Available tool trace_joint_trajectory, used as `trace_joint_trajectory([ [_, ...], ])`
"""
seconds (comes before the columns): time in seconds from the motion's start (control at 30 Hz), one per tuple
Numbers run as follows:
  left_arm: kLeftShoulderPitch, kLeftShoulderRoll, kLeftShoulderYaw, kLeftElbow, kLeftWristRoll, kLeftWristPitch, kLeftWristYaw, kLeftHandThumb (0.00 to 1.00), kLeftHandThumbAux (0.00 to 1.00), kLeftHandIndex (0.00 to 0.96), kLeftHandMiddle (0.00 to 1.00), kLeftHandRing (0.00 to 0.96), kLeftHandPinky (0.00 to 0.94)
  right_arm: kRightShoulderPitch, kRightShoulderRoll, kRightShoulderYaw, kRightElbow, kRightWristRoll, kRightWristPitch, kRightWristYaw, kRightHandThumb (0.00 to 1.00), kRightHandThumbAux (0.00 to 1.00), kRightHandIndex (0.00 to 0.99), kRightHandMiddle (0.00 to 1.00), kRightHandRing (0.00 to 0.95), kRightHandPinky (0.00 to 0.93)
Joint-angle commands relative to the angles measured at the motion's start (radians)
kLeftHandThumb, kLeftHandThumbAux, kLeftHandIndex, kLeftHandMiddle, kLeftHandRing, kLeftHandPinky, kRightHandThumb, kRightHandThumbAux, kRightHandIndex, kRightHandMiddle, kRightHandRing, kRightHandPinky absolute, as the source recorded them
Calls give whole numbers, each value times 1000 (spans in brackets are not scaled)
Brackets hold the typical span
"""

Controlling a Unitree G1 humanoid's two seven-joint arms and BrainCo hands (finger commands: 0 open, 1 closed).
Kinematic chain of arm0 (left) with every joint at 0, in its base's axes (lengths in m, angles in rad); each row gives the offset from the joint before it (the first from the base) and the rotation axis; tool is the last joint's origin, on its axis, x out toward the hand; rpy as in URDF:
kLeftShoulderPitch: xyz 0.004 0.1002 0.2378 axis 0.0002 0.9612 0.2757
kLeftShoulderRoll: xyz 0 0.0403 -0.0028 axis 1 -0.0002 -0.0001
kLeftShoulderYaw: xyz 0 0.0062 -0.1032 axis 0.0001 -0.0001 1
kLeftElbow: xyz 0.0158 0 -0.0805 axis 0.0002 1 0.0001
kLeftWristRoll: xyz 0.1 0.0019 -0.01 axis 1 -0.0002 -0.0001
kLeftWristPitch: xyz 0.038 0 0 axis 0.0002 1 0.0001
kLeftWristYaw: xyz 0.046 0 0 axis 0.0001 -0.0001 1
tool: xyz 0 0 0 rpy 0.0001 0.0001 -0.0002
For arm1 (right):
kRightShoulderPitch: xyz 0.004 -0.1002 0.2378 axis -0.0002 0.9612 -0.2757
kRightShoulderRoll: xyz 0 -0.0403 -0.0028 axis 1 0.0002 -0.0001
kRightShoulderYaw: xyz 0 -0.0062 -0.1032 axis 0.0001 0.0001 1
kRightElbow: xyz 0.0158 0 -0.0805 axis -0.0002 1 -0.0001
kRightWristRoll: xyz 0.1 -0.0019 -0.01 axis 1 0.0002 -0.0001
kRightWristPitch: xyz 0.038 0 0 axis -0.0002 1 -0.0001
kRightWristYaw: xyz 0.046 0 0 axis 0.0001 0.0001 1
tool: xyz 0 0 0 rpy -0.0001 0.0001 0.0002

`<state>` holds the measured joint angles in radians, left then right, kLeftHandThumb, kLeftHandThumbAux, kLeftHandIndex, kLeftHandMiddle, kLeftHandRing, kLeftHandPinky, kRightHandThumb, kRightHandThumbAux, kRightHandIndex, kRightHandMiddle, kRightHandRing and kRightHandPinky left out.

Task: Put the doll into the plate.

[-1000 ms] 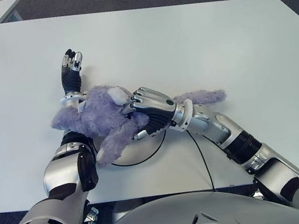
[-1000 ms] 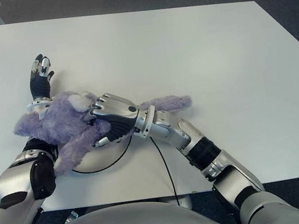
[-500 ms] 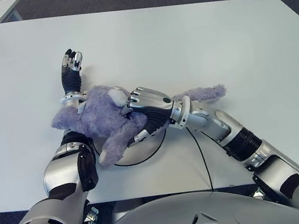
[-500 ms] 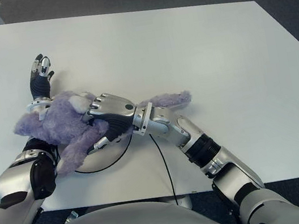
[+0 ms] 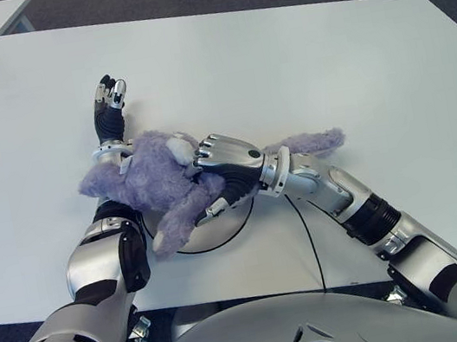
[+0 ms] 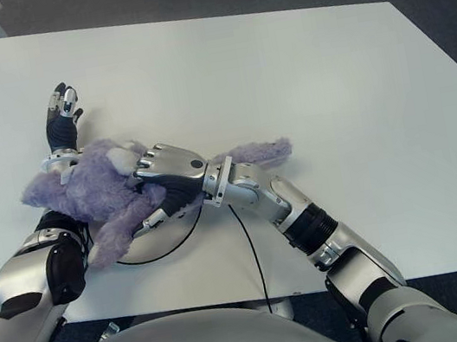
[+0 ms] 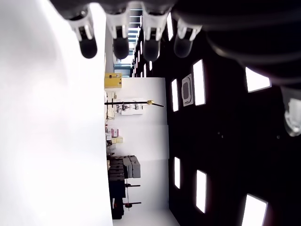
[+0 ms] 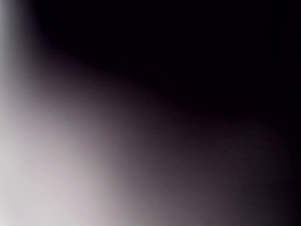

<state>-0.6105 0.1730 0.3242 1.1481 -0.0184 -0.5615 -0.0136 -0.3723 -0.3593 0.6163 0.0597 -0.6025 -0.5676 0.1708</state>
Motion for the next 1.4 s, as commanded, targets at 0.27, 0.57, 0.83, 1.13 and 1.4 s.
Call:
trace_joint_trajectory([
  [0.27,237,-144,-18,150,-7,44,20,0,348,54,81,15,0,131,-82,145,98,-79,82,235,122,211,0,0,0,0],
  [0.57,236,-144,-15,151,-13,47,20,0,352,54,85,19,0,136,-81,123,60,-99,60,156,66,211,0,0,0,0],
  [0.83,236,-147,-8,154,-19,41,16,0,369,62,93,28,0,149,-78,81,-10,-102,60,97,38,229,0,0,0,0],
  [1.13,252,-145,-1,159,-26,12,-21,0,382,49,88,26,0,157,-72,52,-62,-107,72,69,59,224,0,0,0,0],
  [1.4,263,-157,32,155,-62,-2,-79,0,422,28,70,11,0,159,-62,21,-100,-85,71,50,66,226,0,0,0,0],
])
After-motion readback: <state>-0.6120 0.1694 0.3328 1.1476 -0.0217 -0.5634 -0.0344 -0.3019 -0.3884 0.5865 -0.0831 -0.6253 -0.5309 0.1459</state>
